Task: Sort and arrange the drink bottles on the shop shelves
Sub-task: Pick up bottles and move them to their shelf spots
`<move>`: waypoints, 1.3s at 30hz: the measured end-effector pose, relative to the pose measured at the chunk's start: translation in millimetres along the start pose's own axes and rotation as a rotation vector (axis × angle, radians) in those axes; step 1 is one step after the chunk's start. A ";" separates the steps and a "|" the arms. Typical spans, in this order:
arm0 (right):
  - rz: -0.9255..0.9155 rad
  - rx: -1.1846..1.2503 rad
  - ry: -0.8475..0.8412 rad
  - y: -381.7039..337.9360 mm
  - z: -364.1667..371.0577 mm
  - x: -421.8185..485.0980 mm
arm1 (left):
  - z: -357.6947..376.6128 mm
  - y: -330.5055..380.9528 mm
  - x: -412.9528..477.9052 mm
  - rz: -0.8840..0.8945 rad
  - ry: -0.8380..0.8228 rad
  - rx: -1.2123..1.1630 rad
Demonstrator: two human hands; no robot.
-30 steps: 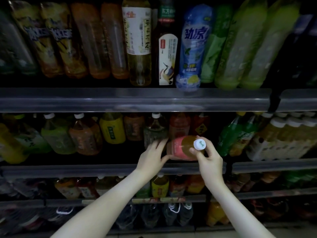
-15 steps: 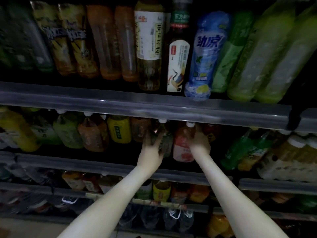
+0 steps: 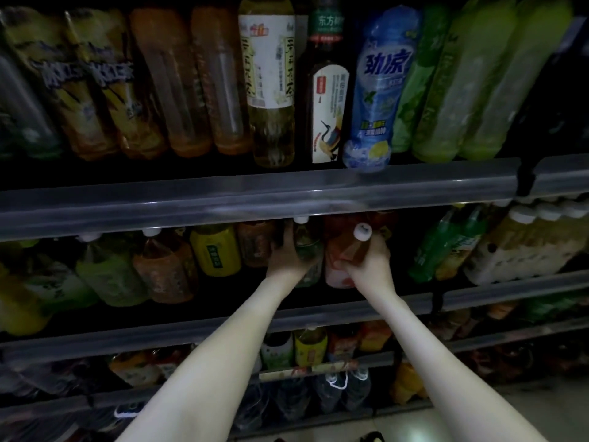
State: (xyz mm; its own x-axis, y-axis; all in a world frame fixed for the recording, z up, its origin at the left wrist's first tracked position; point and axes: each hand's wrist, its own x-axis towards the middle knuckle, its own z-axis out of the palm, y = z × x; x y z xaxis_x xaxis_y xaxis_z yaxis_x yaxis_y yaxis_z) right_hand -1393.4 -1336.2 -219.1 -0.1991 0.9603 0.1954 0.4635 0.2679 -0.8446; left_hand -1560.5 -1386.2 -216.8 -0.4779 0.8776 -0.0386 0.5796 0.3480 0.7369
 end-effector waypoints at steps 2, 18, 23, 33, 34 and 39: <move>-0.009 0.039 0.032 4.4 -3.2 -4.1 | 3.3 -2.8 3.4 -0.020 0.015 0.037; -0.114 -0.397 0.066 -23.7 34.1 -30.9 | -36.2 -52.6 -56.9 0.121 0.096 0.163; -0.377 -0.261 -0.302 -71.4 112.8 -84.8 | -106.7 -122.9 -88.2 0.045 0.312 0.368; -0.266 -0.004 -0.533 -175.4 271.1 -59.4 | -201.3 -200.5 -113.9 -0.014 0.274 0.414; -0.247 -0.015 -0.515 -176.1 280.6 -58.4 | -204.8 -204.6 -115.5 0.000 0.268 0.410; -0.175 -0.123 -0.391 -172.9 292.0 -63.2 | -214.8 -218.6 -111.2 0.064 0.231 0.362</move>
State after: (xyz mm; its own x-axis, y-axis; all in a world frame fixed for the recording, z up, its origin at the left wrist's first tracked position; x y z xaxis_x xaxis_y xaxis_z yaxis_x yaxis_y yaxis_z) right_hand -1713.1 -1465.9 -231.0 -0.5846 0.8042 0.1070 0.4880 0.4539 -0.7455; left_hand -1775.8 -1630.7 -228.6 -0.5444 0.8189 0.1818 0.7875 0.4243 0.4470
